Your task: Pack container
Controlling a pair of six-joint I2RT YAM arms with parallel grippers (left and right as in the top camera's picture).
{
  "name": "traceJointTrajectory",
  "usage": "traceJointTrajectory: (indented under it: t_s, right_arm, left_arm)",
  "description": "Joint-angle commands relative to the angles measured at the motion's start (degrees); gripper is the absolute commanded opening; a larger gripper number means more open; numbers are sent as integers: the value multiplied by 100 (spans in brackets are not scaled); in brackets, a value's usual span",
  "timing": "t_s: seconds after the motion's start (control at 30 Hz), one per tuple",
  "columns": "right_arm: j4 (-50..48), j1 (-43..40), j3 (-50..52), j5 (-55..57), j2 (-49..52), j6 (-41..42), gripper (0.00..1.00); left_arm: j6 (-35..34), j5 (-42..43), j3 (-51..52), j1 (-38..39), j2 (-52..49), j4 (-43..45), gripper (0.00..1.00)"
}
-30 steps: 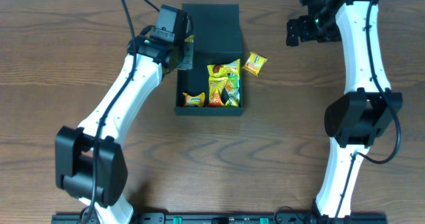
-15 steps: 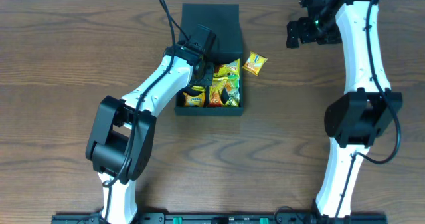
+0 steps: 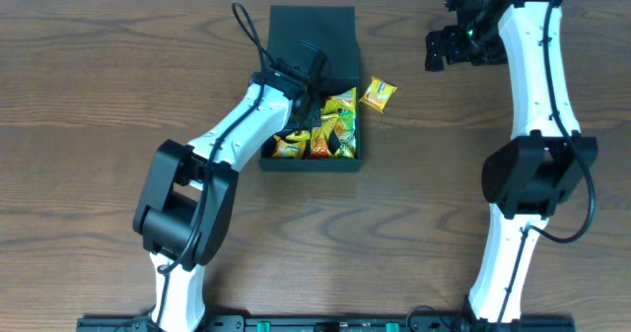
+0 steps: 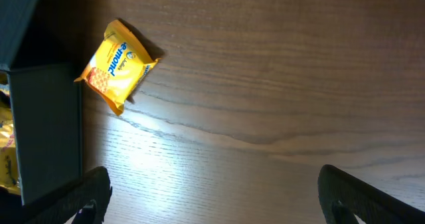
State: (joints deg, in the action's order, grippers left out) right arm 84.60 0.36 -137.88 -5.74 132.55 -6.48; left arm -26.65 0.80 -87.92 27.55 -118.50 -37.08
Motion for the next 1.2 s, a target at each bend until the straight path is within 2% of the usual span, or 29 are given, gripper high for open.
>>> traceJointTrajectory:
  t_s: [0.0,0.13,0.23,0.33,0.4,0.47,0.53,0.7,0.9,1.17]
  right_arm:
    - [33,50,-31,-59,-177,20,99]
    - [28,122,63,-118,-177,15,99]
    - [-68,219,302,-118,-177,-9,99]
    - [-232,319,592,-120,-177,-4,99]
    - [-387,409,855,-122,-177,0,99]
    - [-522,479,1045,-186,-177,24,99]
    - [-682,568,1248,-356,-177,96,99]
    - [-1032,798,1515,-354,-177,1180,99]
    - [-1436,1132,1545,-160,-177,1869,99]
    - [-1834,1259,1919,592,-177,3744,99]
  left_arm:
    - [-76,-142,-105,61,-264,-55,25]
    - [-13,-402,-133,42,-234,-70,30]
    - [96,-544,-328,7,-219,-254,31]
    - [234,-774,-664,7,-179,-570,31]
    - [361,-809,-981,7,-160,-833,33]
    - [413,-815,-1281,7,-160,-1106,40]
    - [415,-879,-1617,7,-160,-1427,40]
    - [245,-1091,-2269,-149,-103,-2232,36]
    - [125,-1270,-2293,-824,557,-2522,39]
    - [1316,-1292,-2173,-1563,1274,-2750,47]
